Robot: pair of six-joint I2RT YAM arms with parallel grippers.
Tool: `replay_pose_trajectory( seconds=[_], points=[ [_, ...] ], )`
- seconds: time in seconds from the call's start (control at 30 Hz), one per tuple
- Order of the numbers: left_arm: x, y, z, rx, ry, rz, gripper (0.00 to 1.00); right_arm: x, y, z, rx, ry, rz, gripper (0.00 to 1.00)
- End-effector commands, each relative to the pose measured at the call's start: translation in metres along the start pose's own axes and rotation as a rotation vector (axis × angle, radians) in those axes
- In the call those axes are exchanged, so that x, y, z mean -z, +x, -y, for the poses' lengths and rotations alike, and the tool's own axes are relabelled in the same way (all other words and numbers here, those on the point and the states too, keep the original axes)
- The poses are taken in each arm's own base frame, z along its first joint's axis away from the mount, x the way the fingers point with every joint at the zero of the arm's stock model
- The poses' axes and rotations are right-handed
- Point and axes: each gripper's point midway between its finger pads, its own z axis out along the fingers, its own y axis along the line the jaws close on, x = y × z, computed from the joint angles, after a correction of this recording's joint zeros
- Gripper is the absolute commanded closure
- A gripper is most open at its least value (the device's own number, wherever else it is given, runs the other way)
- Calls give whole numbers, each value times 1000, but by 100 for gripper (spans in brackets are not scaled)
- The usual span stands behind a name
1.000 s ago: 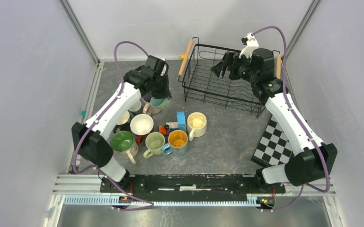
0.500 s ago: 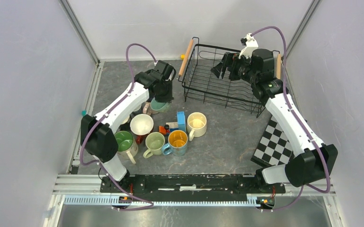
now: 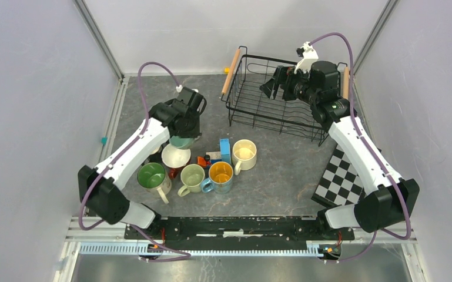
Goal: Unload the cups from the dish rack
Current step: Place the cup at the center of the board.
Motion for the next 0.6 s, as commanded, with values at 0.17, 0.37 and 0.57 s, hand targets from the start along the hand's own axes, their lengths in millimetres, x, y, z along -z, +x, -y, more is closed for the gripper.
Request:
replay_pose_trajectory(
  seconds=[0.17, 0.37, 0.57],
  points=[
    [8, 21, -38, 49, -120, 40, 98, 5, -21, -18, 42, -52, 79, 2],
    [-9, 32, -53, 110, -154, 42, 98, 2, -16, -18, 46, -53, 65, 2],
    [-25, 40, -57, 156, -158, 68, 98, -2, -11, -17, 43, -61, 56, 2]
  ],
)
